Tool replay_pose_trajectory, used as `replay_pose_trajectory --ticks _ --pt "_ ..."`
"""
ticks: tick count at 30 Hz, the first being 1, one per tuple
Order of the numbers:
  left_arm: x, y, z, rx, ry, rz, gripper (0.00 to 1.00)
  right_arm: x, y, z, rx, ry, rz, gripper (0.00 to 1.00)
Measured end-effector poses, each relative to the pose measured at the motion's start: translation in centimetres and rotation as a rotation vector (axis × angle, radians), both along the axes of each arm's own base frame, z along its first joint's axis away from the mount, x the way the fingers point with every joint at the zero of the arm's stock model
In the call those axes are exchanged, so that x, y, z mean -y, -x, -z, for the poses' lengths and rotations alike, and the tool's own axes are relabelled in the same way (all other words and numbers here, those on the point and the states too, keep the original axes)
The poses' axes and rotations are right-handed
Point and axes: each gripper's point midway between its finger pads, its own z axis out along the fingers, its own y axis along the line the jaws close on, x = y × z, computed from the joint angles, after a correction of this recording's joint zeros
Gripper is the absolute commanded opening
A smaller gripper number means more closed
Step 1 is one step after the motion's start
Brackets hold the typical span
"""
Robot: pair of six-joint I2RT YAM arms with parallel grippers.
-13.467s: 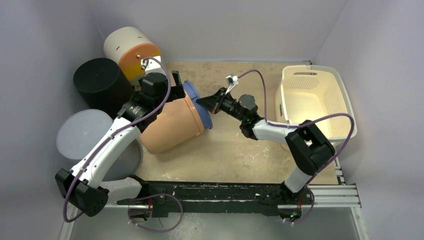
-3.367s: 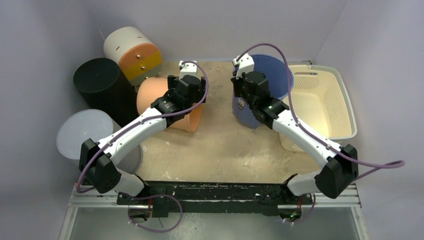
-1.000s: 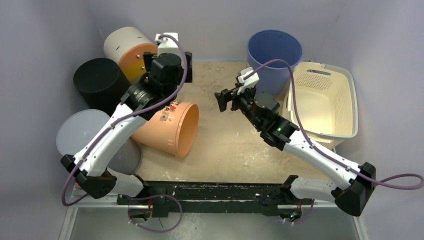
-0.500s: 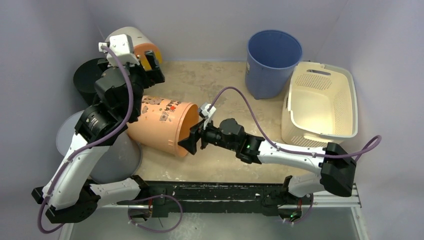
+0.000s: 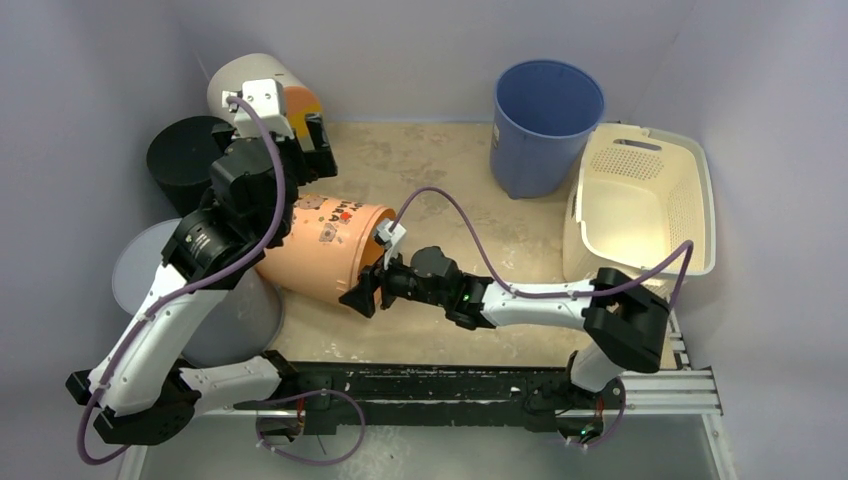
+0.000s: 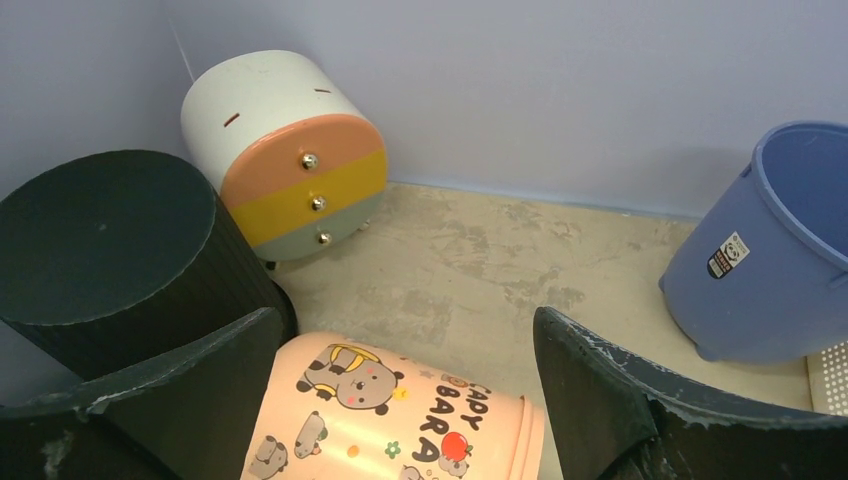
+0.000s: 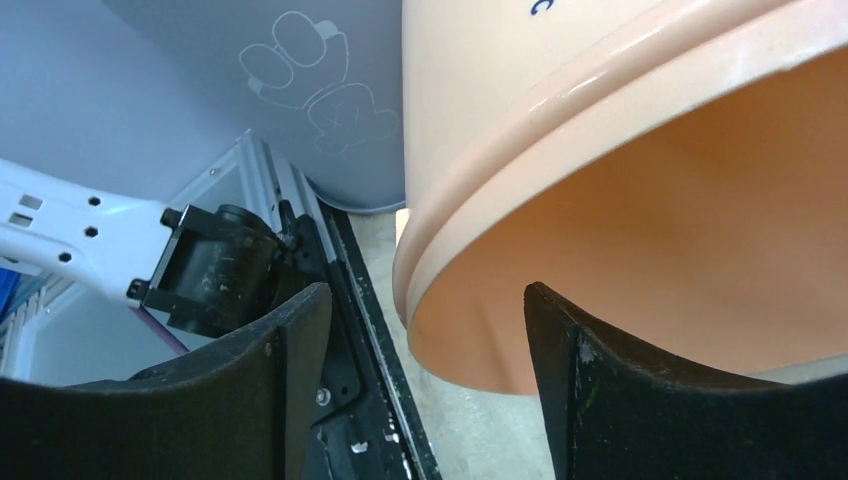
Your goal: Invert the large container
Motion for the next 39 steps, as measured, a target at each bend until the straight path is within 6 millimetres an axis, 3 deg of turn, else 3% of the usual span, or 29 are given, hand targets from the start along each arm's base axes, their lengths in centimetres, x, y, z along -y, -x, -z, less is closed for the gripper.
replay_pose_trajectory --ticks 10,17,23,28,34,39 --pt "-0.8 0.9 -0.4 0.012 0.011 -0.001 0.93 -2.0 0.0 0.5 -0.04 -0.077 -0.023 0.46" --pt "-0.8 0.9 -0.2 0.006 0.005 -0.001 0.93 -2.7 0.0 1.6 -0.07 -0.087 -0.028 0.0" --pt "-0.8 0.9 -0.2 0.005 0.004 0.0 0.93 -1.3 -1.5 -0.4 -0.027 -0.094 0.042 0.0" --pt "-0.7 1.0 -0.1 0.001 0.003 0.006 0.93 2.0 -5.6 -2.0 0.027 -0.066 0.172 0.0" --pt "-0.7 1.1 -0.6 0.005 0.008 0.015 0.93 6.3 -10.6 -5.6 0.086 -0.144 0.276 0.0" --pt "-0.5 1.0 -1.6 0.021 0.024 0.023 0.93 5.3 -10.1 -7.5 0.097 -0.263 0.182 0.0"
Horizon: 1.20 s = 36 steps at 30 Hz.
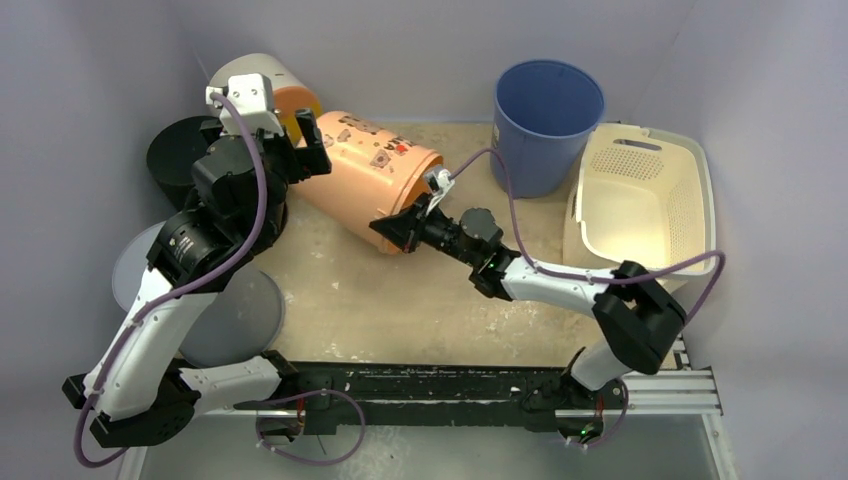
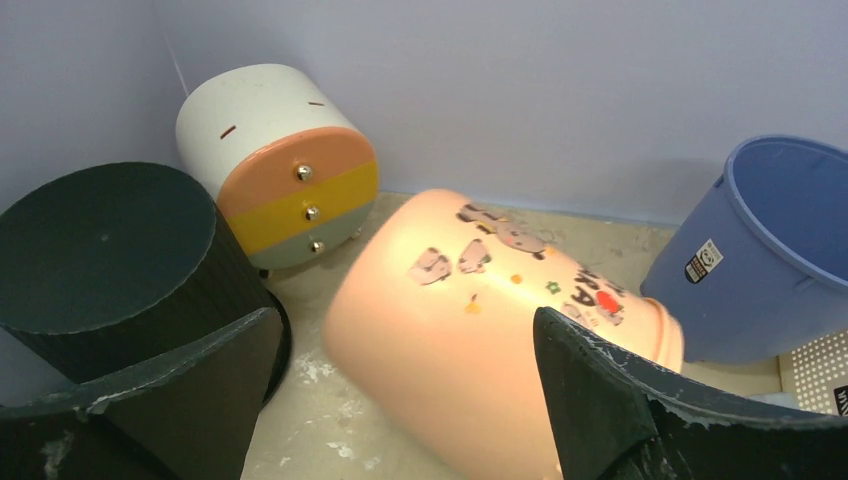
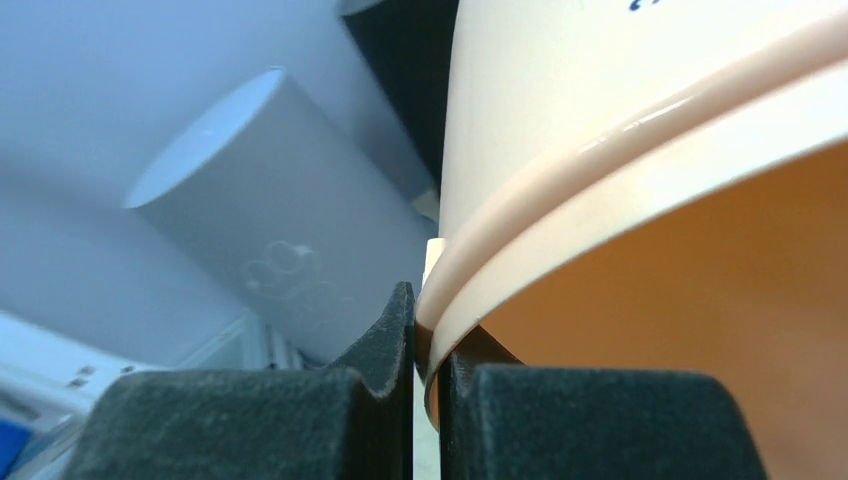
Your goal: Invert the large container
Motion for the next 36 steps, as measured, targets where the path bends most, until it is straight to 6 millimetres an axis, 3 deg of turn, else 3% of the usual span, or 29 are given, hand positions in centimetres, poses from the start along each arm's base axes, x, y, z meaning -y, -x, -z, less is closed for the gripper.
replay_pose_trajectory --ticks 4,7,12,18,24,32,36 --pt "0.3 -0.3 -0.2 -0.001 0.0 0.004 0.93 -1.4 1.0 -0.6 0.018 -0.13 -0.136 0.0" --pt "0.5 -0.4 0.0 -0.009 -0.006 0.006 0.93 -1.6 0.7 0.5 -0.016 -0.211 -0.224 0.0" --pt "0.5 -0.4 0.3 -0.018 -0.014 0.006 0.93 -1.0 -2.4 7.5 -0.247 -0.258 -0.27 0.0" --pt "0.4 -0.5 0.4 -0.024 -0.021 0.002 0.93 0.0 -3.9 6.8 -0.235 -0.323 -0.266 0.0" --pt "0.6 -0.8 0.7 -0.032 -0.031 -0.004 0.93 1.7 -4.0 8.3 -0.291 -0.306 -0.253 0.0" --pt "0.8 -1.1 1.0 -0.04 -0.038 -0.007 0.93 5.0 -2.8 11.2 -0.389 -0.265 -0.204 0.28" --pt "1.1 -1.4 1.3 -0.046 -0.043 -0.005 0.93 6.8 -1.7 15.3 -0.489 -0.211 -0.155 0.32"
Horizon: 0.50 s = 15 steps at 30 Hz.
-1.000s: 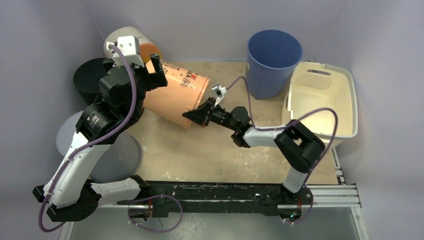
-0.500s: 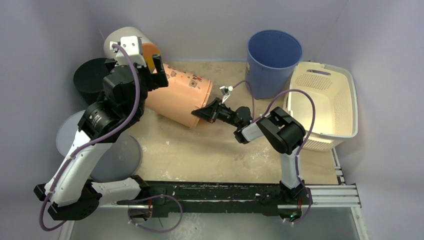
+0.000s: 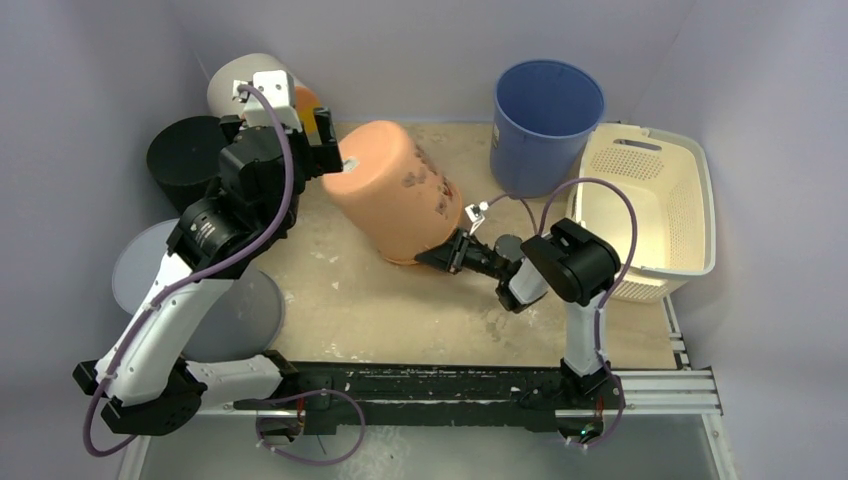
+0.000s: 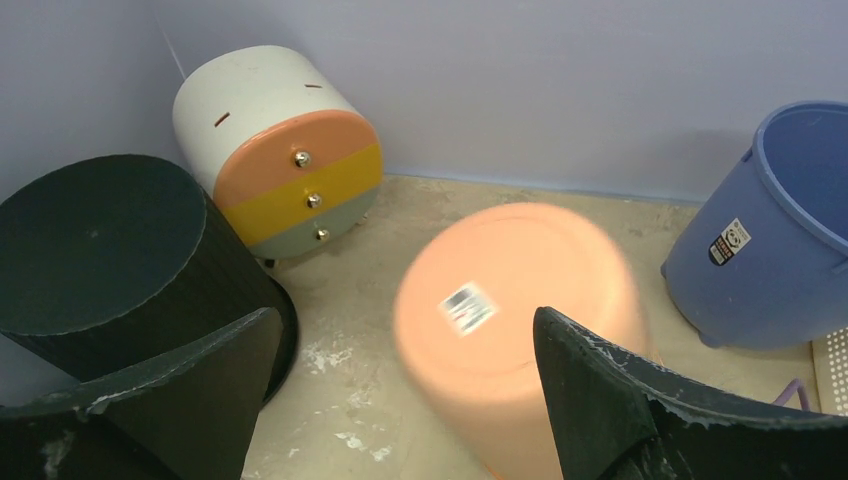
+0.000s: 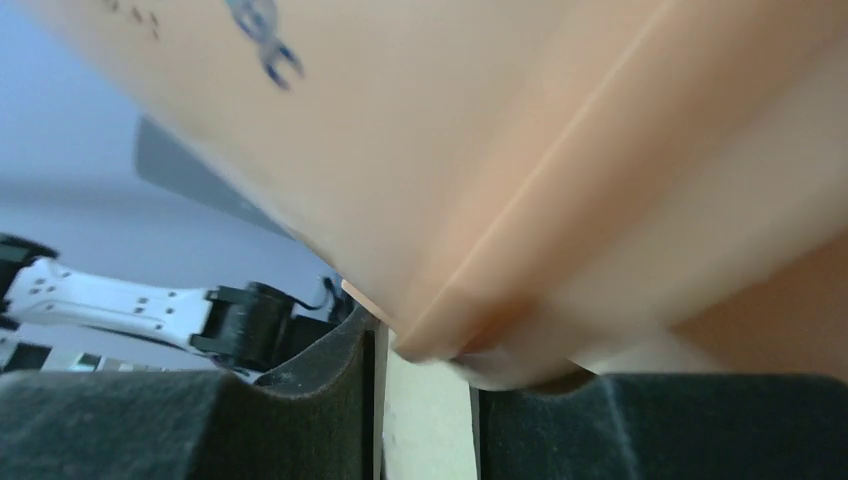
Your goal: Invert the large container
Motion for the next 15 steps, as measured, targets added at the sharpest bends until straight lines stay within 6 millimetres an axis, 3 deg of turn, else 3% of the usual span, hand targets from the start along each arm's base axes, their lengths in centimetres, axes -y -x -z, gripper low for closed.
replay_pose_trajectory --ticks 5,7,15 --pt "0.4 -0.4 0.6 -0.011 -0.009 0.0 0.93 2.7 1.0 6.2 -0.179 0.106 0.075 0.36" --pt "0.5 -0.6 1.0 -0.017 -0.014 0.0 0.93 3.5 1.4 7.7 -0.227 0.136 0.1 0.37" --pt "0.7 -0.8 1.7 -0.03 -0.025 0.001 0.93 4.3 1.3 8.0 -0.237 0.144 0.149 0.39"
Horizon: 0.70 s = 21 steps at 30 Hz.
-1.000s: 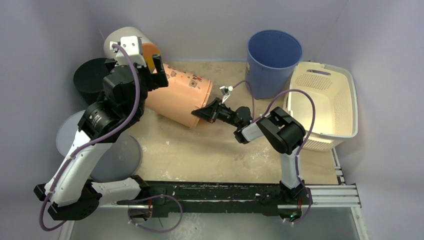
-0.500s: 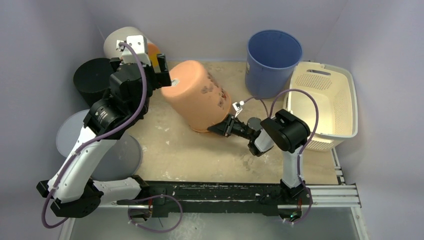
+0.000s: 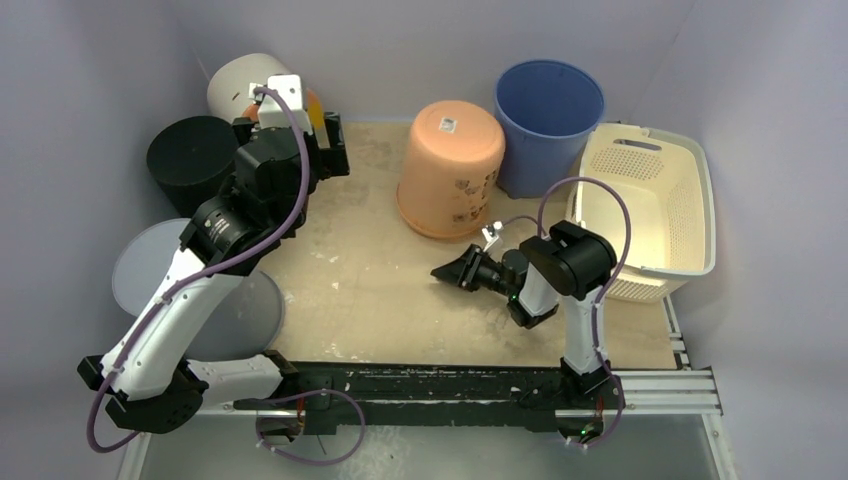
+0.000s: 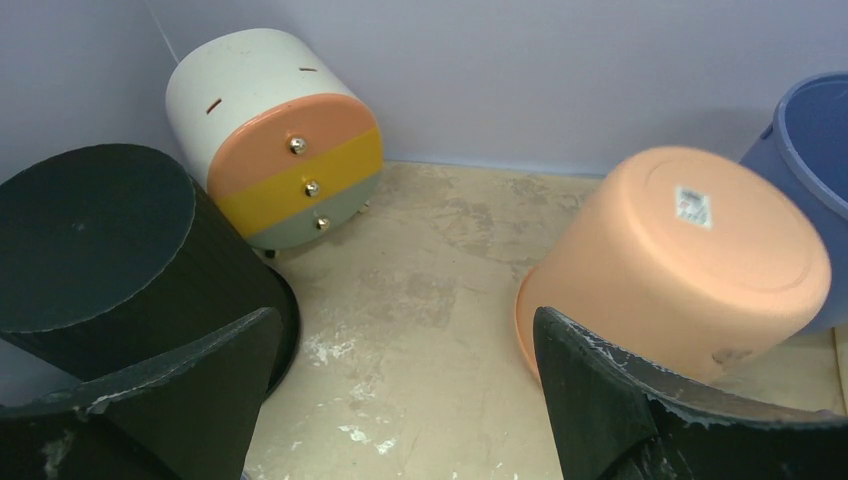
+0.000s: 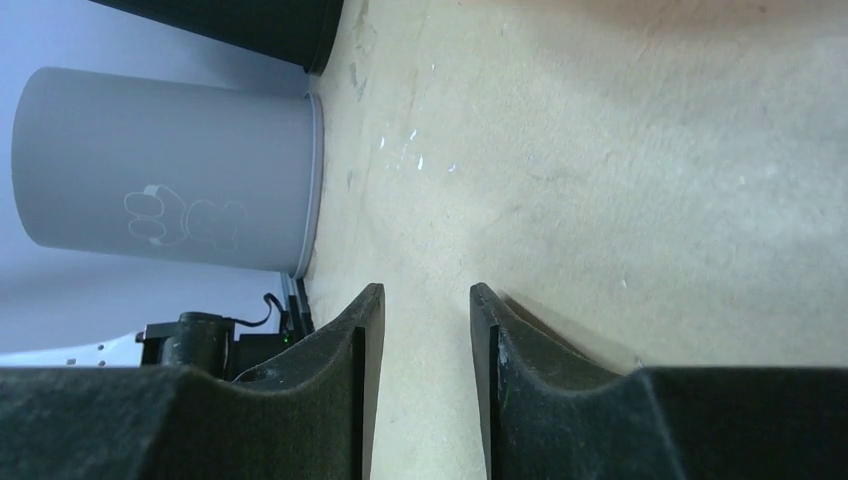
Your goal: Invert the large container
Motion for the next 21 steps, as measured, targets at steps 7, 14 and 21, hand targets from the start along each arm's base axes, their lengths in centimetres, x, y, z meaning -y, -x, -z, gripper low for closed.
replay_pose_trajectory --ticks 7,14,21 --pt "0.2 -0.2 0.4 -0.009 -0.007 0.003 0.93 1.0 0.9 0.1 -0.014 0.014 0.029 0.41" --pt "0.3 -0.3 0.9 -0.02 -0.016 0.004 0.93 1.0 0.5 -2.3 0.066 0.006 0.044 0.41" --pt "0.4 -0.4 1.0 -0.023 -0.018 0.008 0.93 -1.6 -2.3 -12.5 0.398 0.077 0.085 0.51"
